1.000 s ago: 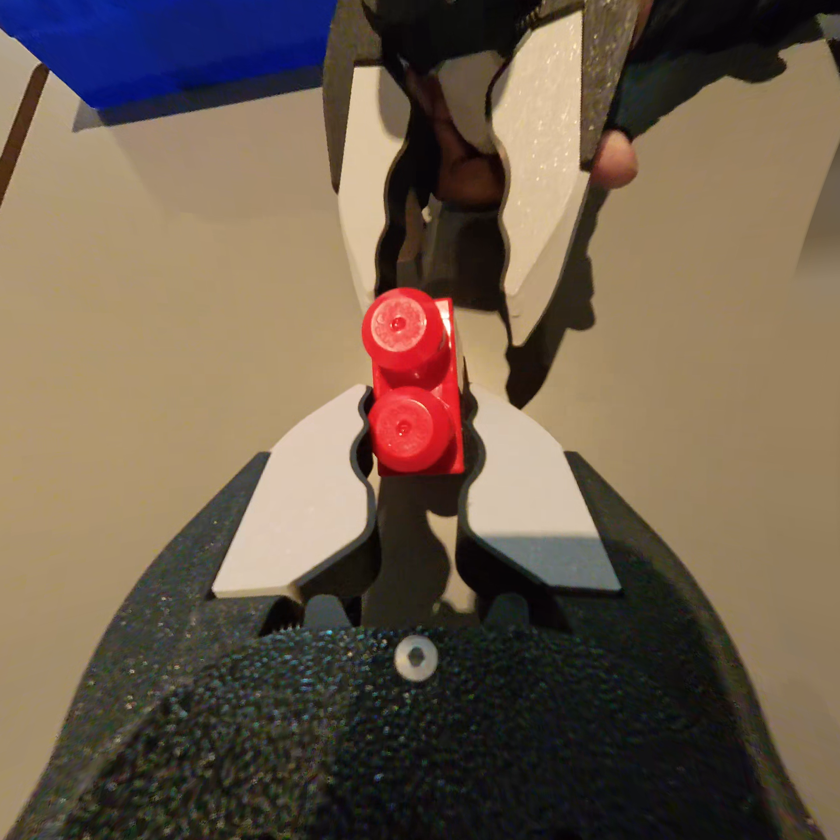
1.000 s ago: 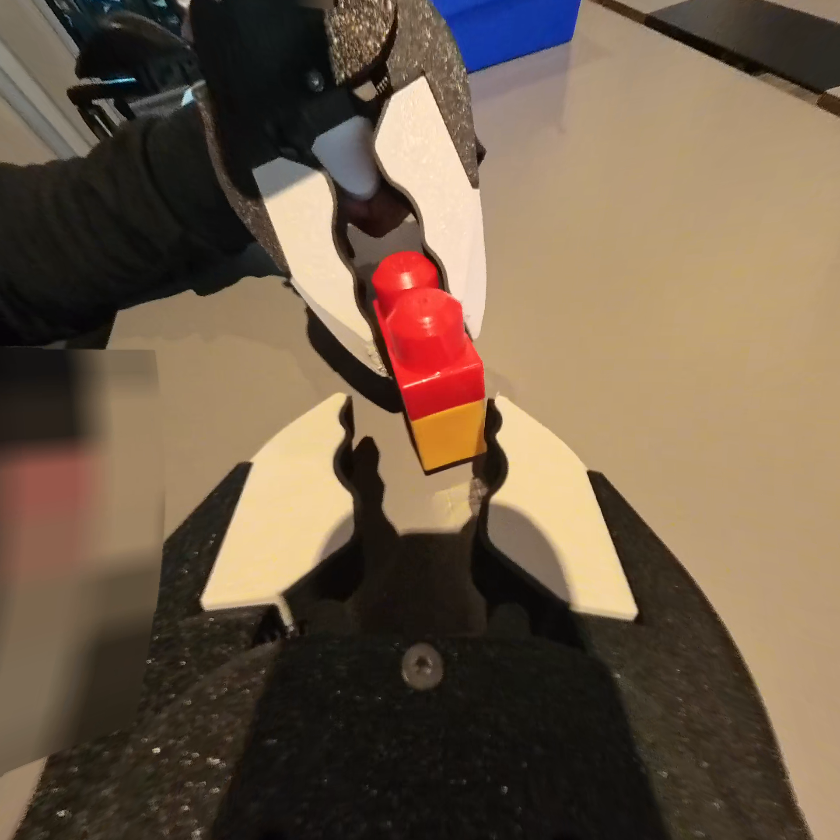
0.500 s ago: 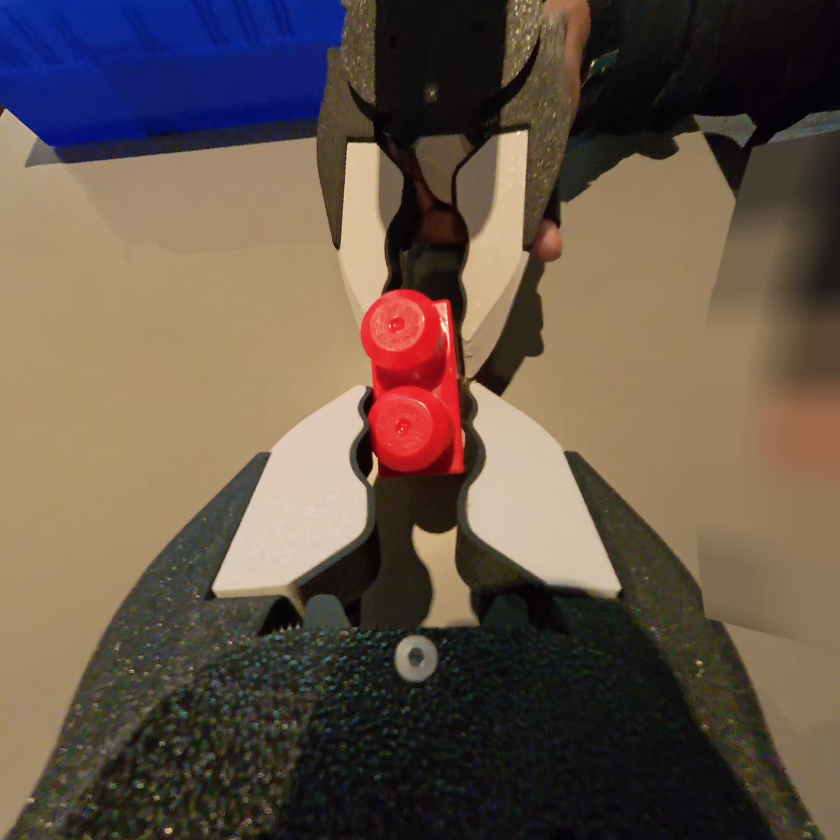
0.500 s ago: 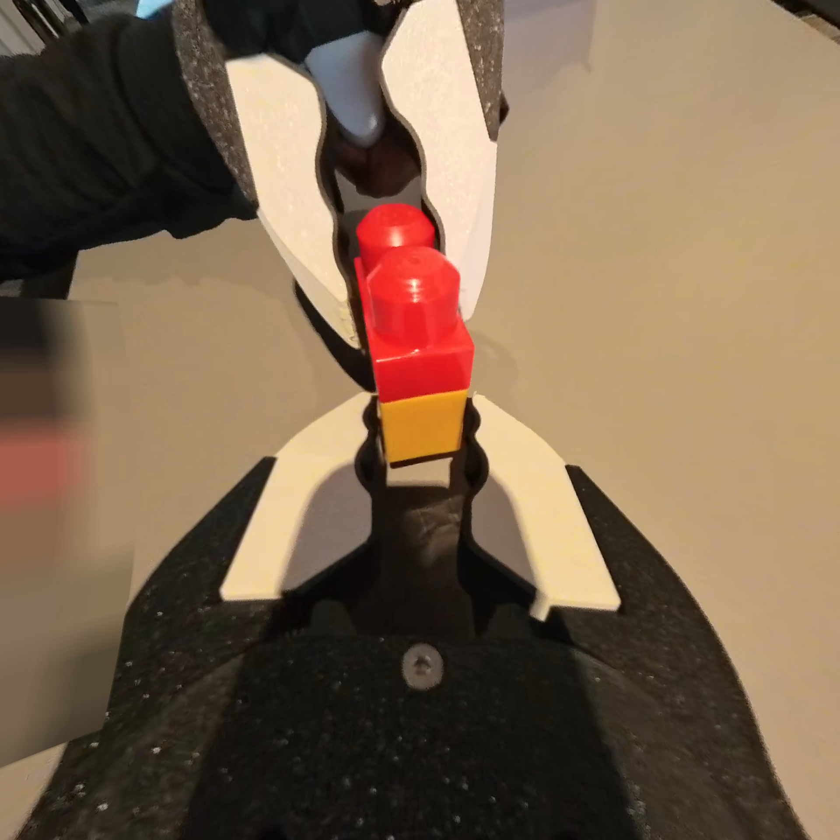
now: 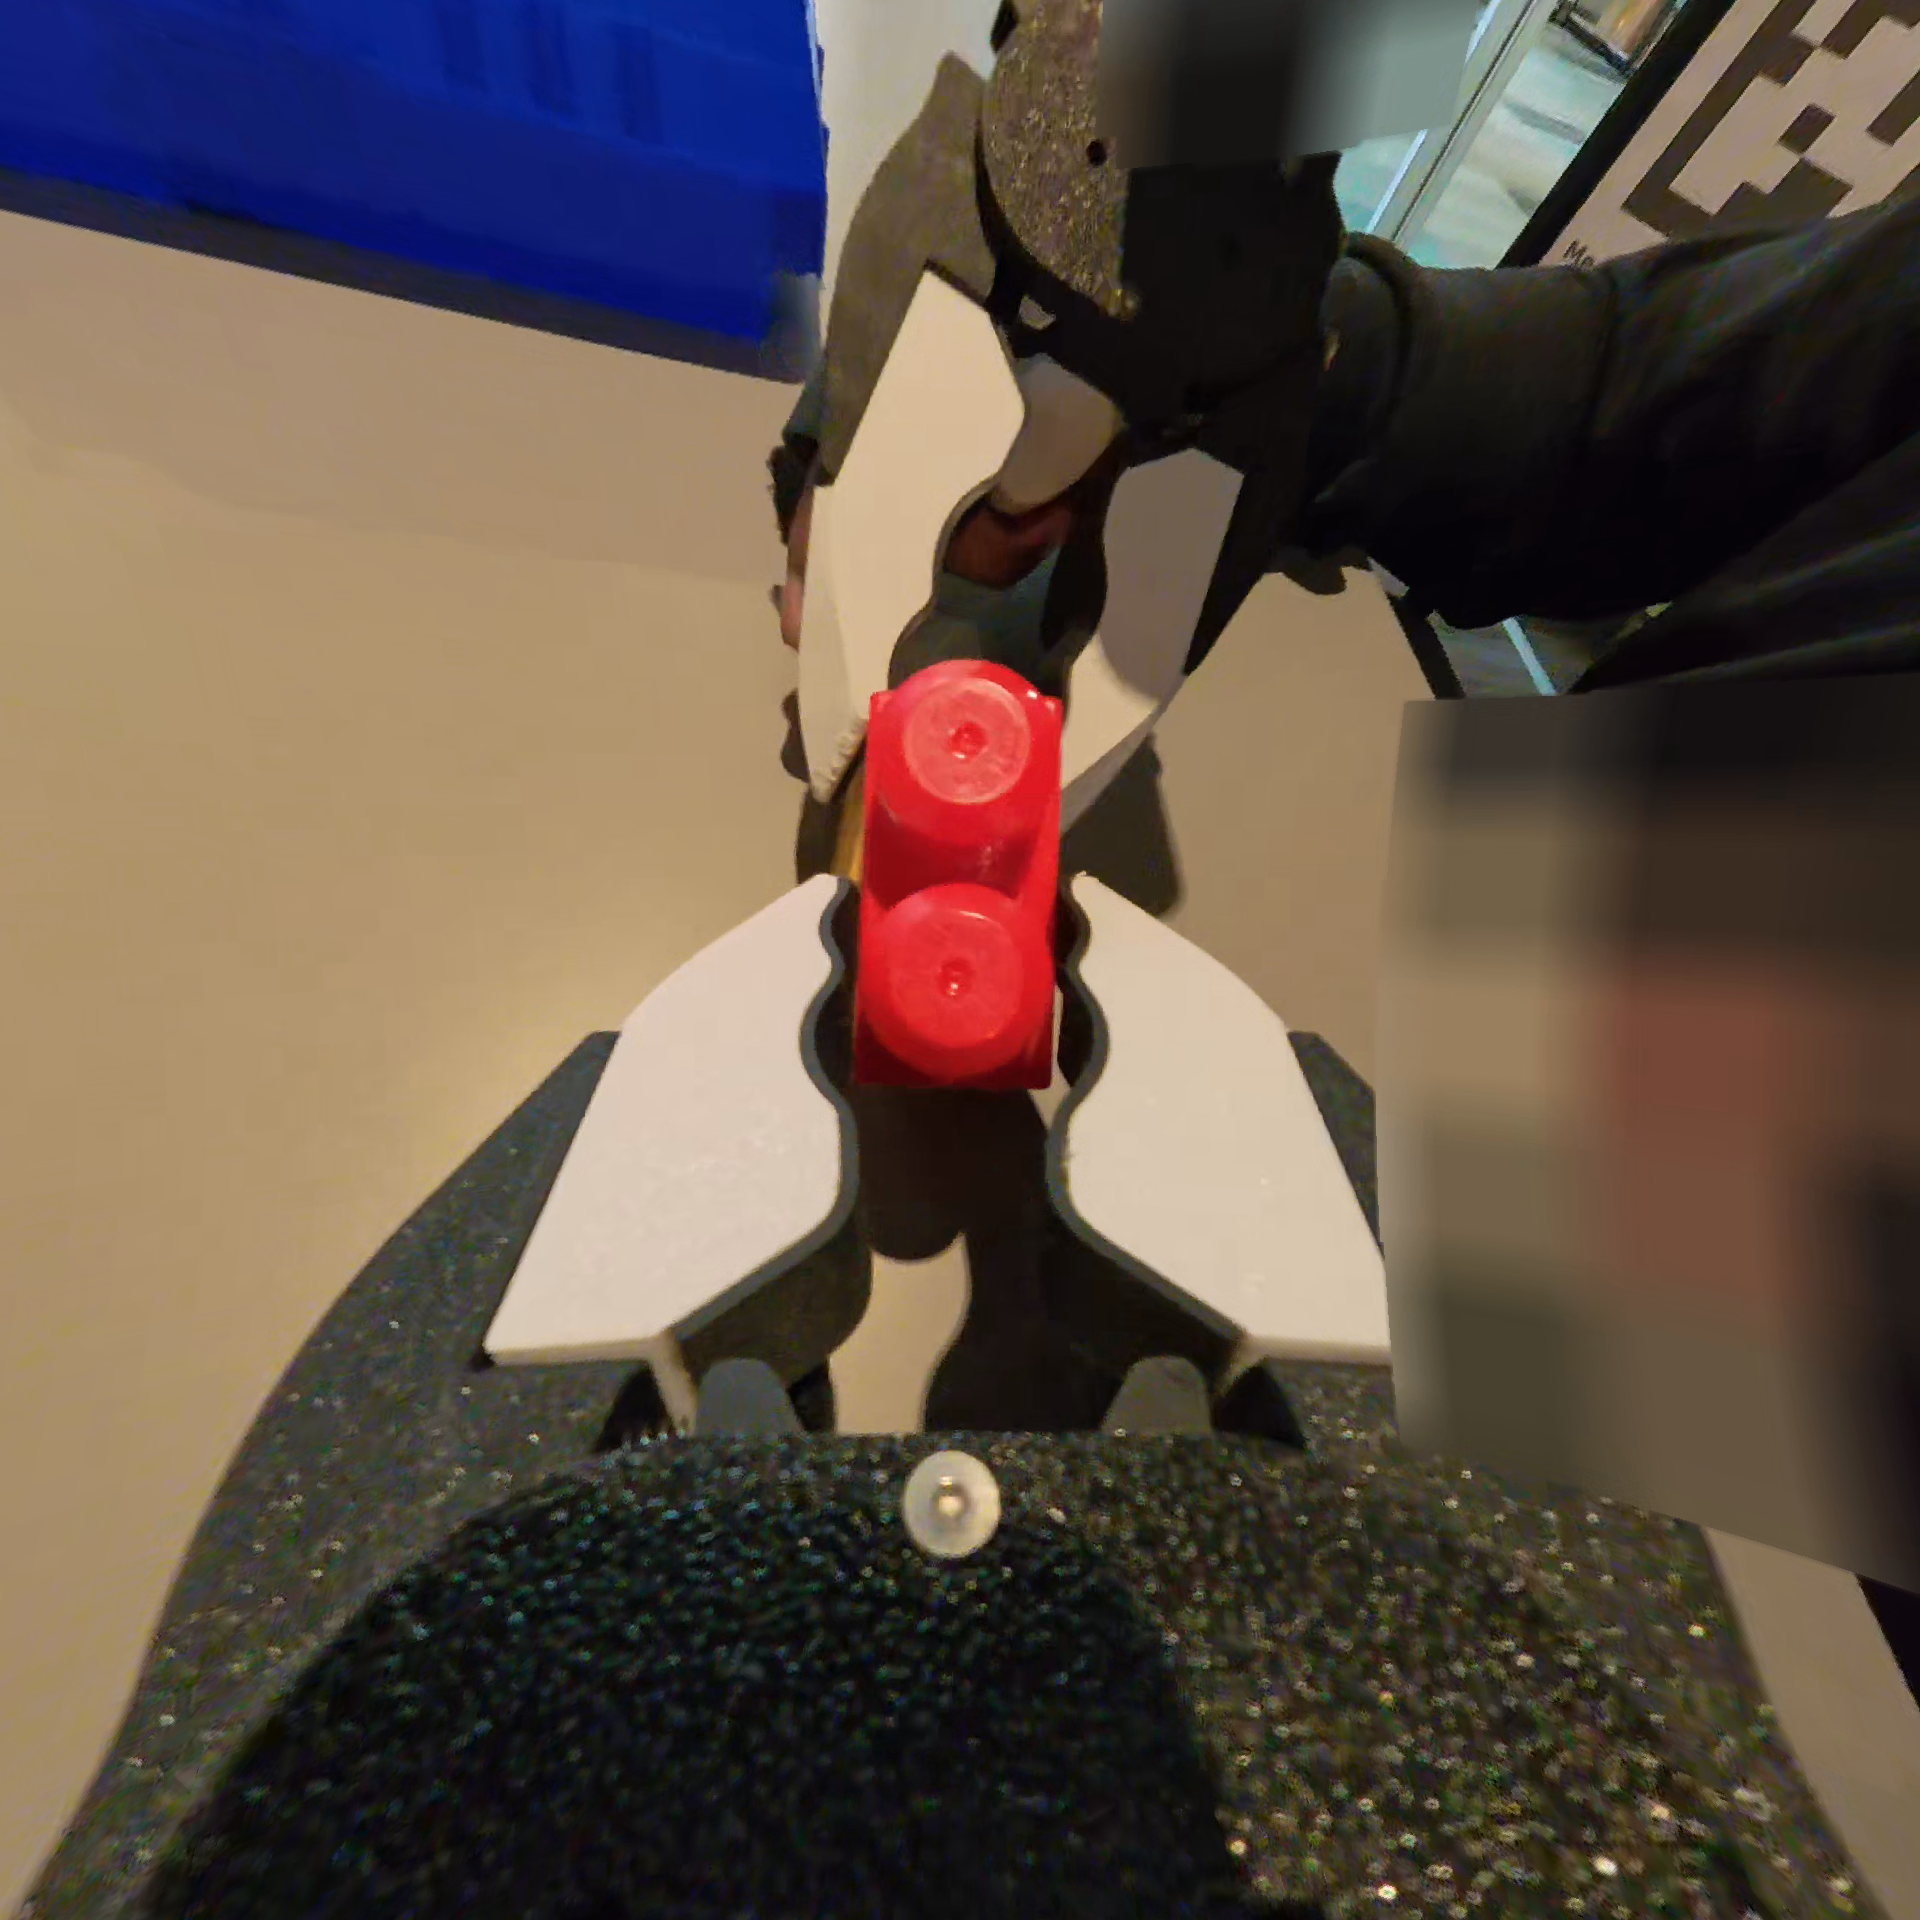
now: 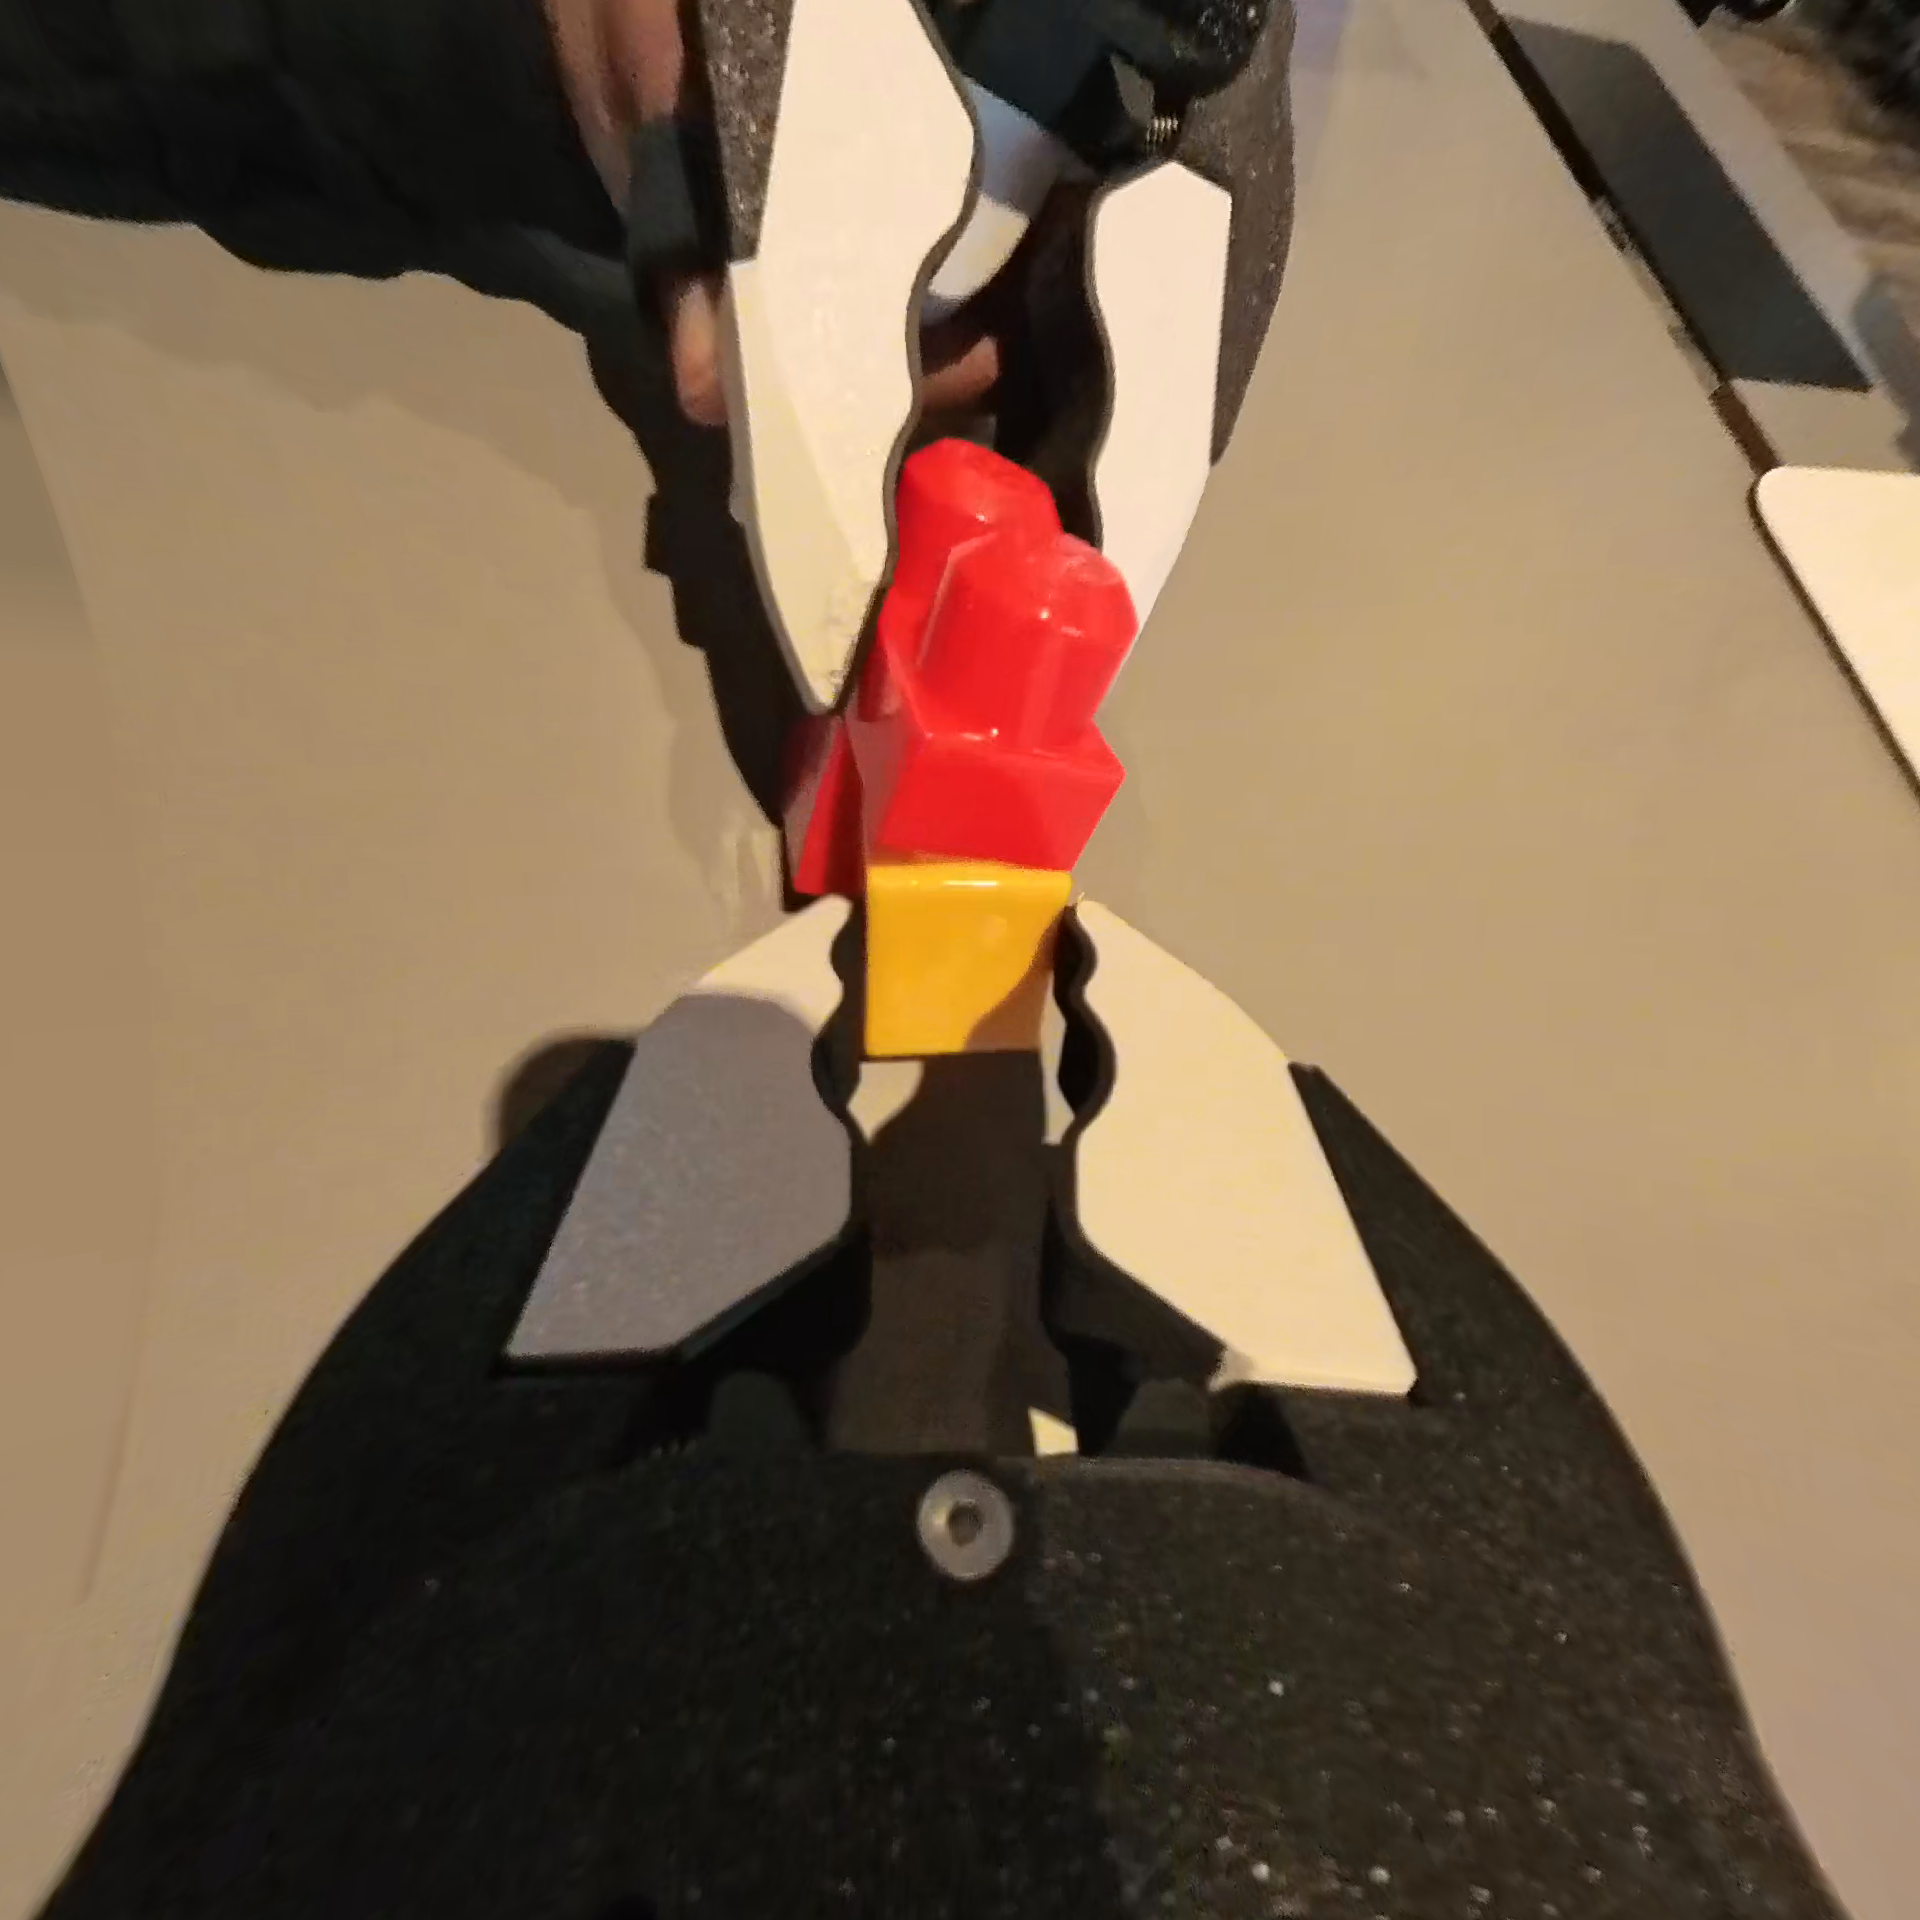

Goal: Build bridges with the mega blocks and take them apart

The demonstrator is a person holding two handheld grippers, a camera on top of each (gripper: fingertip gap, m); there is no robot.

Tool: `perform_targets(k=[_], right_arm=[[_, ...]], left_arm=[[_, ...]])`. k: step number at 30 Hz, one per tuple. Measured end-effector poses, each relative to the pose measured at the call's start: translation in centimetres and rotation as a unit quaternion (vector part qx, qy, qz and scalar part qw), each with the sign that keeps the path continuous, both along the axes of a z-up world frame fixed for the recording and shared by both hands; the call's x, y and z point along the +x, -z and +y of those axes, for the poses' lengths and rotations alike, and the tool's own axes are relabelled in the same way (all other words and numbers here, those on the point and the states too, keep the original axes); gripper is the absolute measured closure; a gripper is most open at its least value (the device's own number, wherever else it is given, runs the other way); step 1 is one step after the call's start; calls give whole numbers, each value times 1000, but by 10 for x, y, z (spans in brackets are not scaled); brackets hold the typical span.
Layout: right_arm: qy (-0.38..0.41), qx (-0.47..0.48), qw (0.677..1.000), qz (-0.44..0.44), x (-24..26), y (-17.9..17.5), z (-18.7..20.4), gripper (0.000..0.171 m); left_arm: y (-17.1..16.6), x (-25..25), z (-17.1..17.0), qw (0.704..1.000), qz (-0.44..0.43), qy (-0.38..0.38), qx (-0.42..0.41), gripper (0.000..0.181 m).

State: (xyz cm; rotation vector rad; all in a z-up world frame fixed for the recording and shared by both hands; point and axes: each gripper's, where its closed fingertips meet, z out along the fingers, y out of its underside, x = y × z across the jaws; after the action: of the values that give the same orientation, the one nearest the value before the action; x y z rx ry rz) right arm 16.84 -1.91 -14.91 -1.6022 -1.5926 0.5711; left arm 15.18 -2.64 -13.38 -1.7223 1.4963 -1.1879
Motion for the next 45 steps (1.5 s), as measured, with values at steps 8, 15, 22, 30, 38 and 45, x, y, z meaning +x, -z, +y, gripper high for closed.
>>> perform_targets(k=[8, 15, 22, 30, 38, 45], right_arm=[[14, 54, 998, -39, 7, 6, 9, 136], [58, -147, 987, 17, 20, 11, 13, 136], [51, -115, 990, -61, 26, 31, 8, 117], [32, -96, 991, 86, 14, -22, 10, 108], [0, 8, 998, 60, -7, -23, -5, 118], [-9, 2, 998, 67, -11, -23, -10, 133]], left_arm=[[-2, -8, 12, 1000, -10, -29, -1, 146], [2, -19, 32, 990, 43, -82, 104, 146], [4, -10, 22, 990, 48, -56, 123, 146], [7, -6, 17, 987, 66, -44, 140, 146], [-6, 4, 1, 988, 25, -10, 154, 146], [-8, 8, -8, 986, 19, 13, 164, 146]])
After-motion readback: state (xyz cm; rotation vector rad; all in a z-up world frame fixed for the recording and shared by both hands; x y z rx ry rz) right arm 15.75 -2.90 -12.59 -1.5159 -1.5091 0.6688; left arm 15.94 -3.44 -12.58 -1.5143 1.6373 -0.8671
